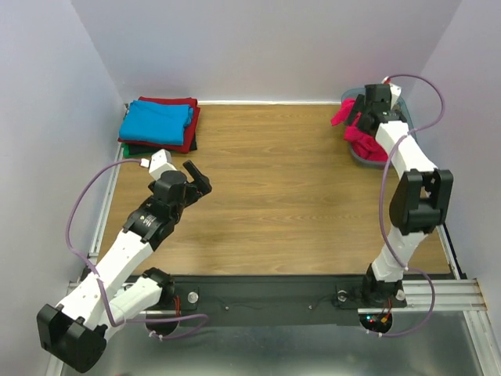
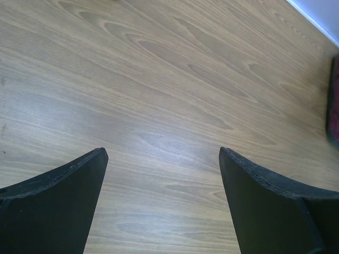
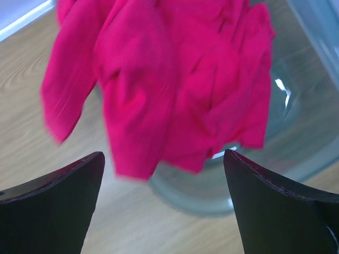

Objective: Fold and stack the t-shirts
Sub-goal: Grab the tshirt from the pile

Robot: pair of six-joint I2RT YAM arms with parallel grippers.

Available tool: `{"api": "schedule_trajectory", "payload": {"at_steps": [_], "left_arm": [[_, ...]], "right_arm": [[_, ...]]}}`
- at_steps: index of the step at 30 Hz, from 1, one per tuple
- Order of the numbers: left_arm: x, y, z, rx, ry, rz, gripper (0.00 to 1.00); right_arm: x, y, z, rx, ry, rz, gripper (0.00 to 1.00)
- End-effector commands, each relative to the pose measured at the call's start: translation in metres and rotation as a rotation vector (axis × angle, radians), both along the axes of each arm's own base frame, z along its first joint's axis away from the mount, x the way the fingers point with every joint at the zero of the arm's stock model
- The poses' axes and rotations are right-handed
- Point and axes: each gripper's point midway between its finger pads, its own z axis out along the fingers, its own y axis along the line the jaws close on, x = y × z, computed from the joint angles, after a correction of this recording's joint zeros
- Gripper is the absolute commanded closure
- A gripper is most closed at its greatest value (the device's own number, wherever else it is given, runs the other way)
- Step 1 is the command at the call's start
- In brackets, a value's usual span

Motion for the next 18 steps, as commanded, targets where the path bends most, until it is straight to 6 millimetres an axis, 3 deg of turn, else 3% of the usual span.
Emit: {"api": "schedule_trajectory", "payload": {"at_steps": [1, 2, 3, 4, 6, 7, 11, 12, 14, 15, 16, 18], "left_arm": [[0.007, -0.002, 0.013, -0.005, -0.038, -0.003, 0.01], [0.007, -0.002, 0.013, -0.003, -0.036, -0.005, 0.02], [0.007, -0.001, 0.012, -0.003, -0.037, 0.0, 0.02], [0.007, 0.0, 0.012, -0.004, -0.039, 0.005, 0.02], [0.007, 0.001, 0.011, -0.004, -0.042, 0.013, 0.01], [0.006, 0.003, 0.011, -0.004, -0.044, 0.021, 0.02], [0.003, 0.008, 0.01, 0.002, -0.036, 0.041, 0.02], [0.003, 0.008, 0.01, 0.0, -0.035, 0.046, 0.02], [0.001, 0.01, 0.011, -0.006, -0.037, 0.053, 0.02], [0.001, 0.01, 0.011, -0.009, -0.038, 0.051, 0.02], [0.0, 0.01, 0.013, -0.014, -0.043, 0.051, 0.02], [-0.002, 0.01, 0.016, -0.019, -0.047, 0.047, 0.02]], "right_arm": [[0.037, -0.013, 0.013, -0.016, -0.039, 0.034, 0.01], [0.048, -0.013, 0.023, -0.021, -0.068, 0.037, 0.01], [0.055, -0.013, 0.017, -0.023, -0.059, 0.043, 0.02], [0.063, -0.013, -0.002, -0.024, -0.027, 0.047, 0.05], [0.074, -0.012, -0.01, -0.021, -0.025, 0.052, 0.13], [0.077, -0.012, -0.027, -0.01, 0.002, 0.042, 0.21], [0.083, -0.021, -0.049, 0.053, 0.016, 0.006, 0.28], [0.086, -0.021, -0.049, 0.069, 0.007, 0.004, 0.34], [0.09, -0.022, -0.043, 0.096, -0.014, 0.002, 0.8], [0.089, -0.022, -0.039, 0.096, -0.021, -0.002, 0.8], [0.091, -0.023, -0.028, 0.083, -0.041, 0.001, 0.93], [0.089, -0.026, 0.006, 0.06, -0.097, 0.006, 0.99]]}}
